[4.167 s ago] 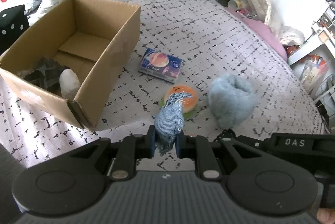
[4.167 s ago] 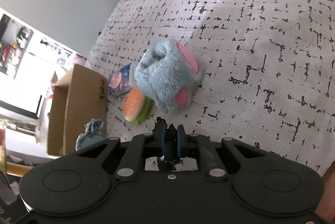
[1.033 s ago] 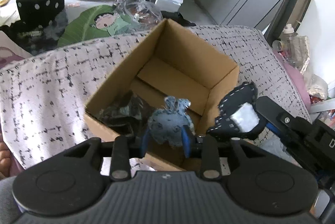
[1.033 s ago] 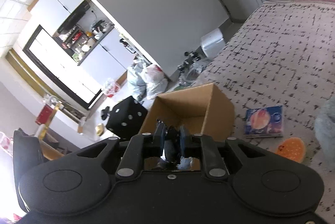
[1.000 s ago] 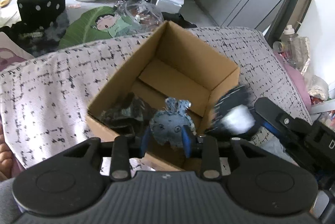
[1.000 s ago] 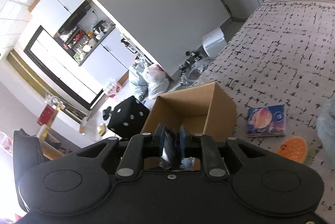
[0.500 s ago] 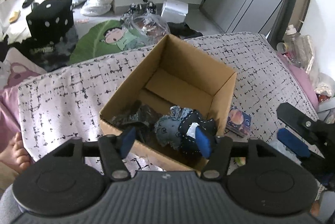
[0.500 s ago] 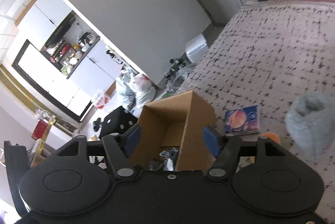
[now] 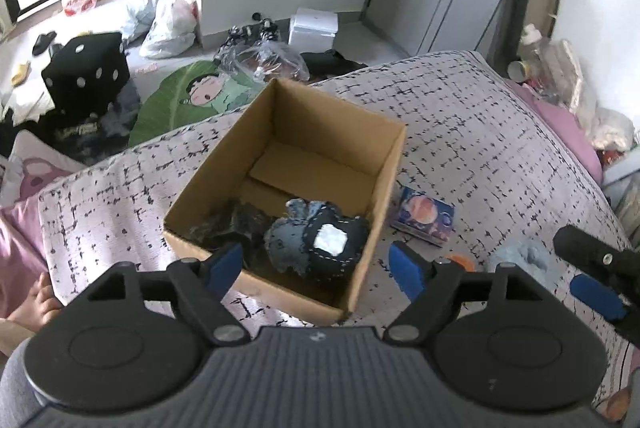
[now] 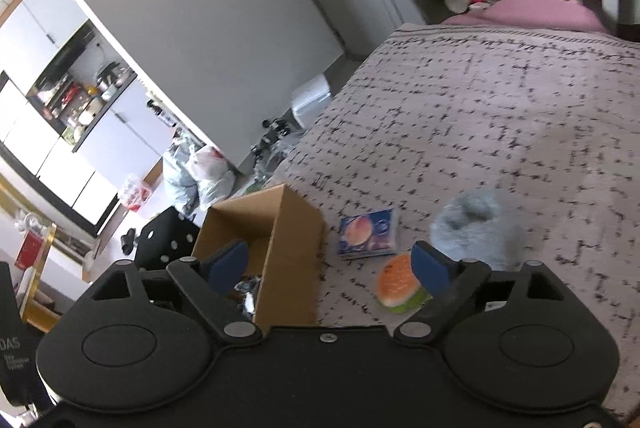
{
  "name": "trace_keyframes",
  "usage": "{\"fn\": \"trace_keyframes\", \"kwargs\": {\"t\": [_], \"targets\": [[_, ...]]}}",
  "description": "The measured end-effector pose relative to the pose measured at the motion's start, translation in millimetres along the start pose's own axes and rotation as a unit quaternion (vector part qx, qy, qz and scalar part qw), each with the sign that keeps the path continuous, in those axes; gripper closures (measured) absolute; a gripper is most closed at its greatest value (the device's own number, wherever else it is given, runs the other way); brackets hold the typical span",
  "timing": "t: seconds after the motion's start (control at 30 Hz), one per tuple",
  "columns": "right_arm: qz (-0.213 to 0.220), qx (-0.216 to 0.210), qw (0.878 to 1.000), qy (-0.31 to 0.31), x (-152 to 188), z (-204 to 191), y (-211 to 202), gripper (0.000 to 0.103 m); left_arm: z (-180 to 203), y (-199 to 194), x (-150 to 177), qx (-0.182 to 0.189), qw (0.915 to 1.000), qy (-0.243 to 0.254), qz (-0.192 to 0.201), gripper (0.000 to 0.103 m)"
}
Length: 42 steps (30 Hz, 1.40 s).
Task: Organize soft objects
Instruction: 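Open both tools over the box, dropping the pouch and lace cloth, then move the left tool to the grey plush mouse while the right tool approaches it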
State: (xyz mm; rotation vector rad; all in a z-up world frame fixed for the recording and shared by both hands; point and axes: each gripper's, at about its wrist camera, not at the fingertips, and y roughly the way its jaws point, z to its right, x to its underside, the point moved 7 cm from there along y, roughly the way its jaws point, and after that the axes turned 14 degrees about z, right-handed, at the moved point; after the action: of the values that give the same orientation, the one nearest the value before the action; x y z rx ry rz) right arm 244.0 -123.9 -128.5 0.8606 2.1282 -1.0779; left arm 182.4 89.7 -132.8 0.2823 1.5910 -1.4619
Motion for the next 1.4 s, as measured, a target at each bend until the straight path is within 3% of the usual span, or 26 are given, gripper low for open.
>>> {"fn": "trace_keyframes", "kwargs": {"t": [0.33, 0.53, 0.93, 1.4], "targets": [[0.003, 0.032, 0.999, 0.009, -16.1, 25.6, -15.9, 0.000, 37.7, -18.3, -0.5, 0.008, 0.9988, 0.045, 0.019, 0.010], [0.000, 0.044, 0.999, 0.011, -21.2, 40.8, -25.5, 0.000, 56.3, -23.5, 2.6, 0.021, 0.9990, 0.035, 0.019, 0.000], [-0.006, 0.020, 0.999, 0.032, -42.8, 70.4, -44.3, 0.000, 98.3, -37.7, 4.0, 0.047, 0.9973, 0.049, 0.028, 0.000], [-0.025, 0.025, 0.994, 0.102, -48.3, 121.0, -34.8, 0.000, 133.8, -34.3, 10.5, 0.045, 0.9966, 0.068, 0.010, 0.000]]}}
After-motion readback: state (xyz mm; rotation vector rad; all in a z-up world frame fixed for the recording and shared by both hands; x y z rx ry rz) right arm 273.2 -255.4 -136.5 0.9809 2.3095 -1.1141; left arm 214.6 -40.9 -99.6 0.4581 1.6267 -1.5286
